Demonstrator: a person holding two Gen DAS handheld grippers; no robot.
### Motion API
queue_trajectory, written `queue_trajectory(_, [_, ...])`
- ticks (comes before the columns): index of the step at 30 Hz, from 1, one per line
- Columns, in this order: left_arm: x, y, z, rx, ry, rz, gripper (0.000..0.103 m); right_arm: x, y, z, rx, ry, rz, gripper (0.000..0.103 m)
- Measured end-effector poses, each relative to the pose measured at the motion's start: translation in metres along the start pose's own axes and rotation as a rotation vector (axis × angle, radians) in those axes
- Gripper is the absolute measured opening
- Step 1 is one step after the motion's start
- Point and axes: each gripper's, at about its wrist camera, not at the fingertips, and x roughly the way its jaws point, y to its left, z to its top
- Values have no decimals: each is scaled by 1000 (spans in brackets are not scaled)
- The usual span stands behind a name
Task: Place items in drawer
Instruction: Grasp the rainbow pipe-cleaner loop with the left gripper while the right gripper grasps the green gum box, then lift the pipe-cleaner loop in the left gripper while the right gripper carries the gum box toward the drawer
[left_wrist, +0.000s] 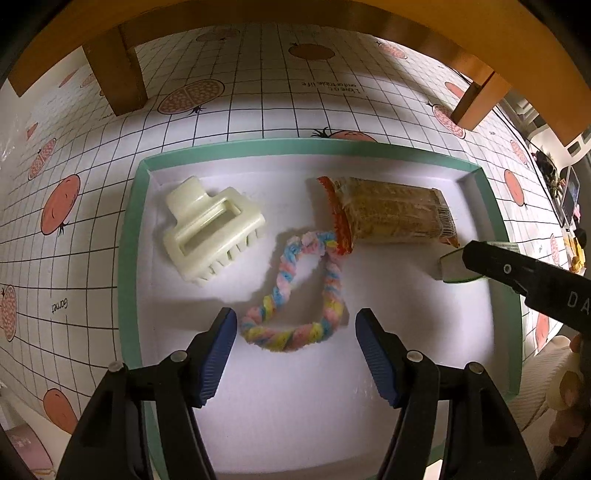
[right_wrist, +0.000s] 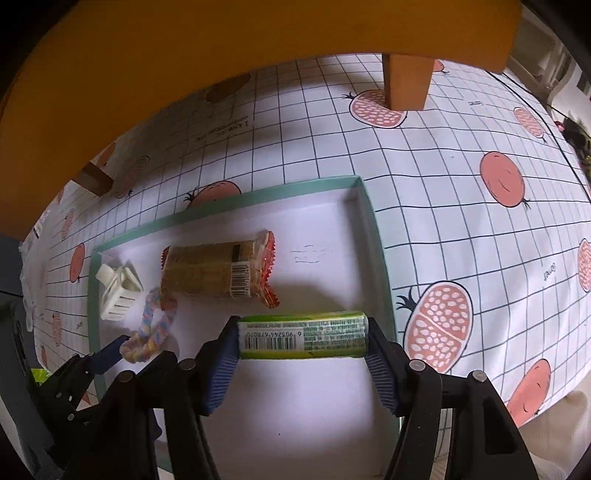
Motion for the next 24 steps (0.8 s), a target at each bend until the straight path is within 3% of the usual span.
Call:
queue_trajectory(3, [-1,2,1,-11,-8,28,52,2,0,3,-9,-15,11,67])
queue_trajectory(6, [-1,8,2,-38,-6,21,48,2,-1,5,-10,-27,27,67])
queue_trajectory(24, [-6,6,17,-100,51,83,42,-7,-11,9,7,-80,186,67])
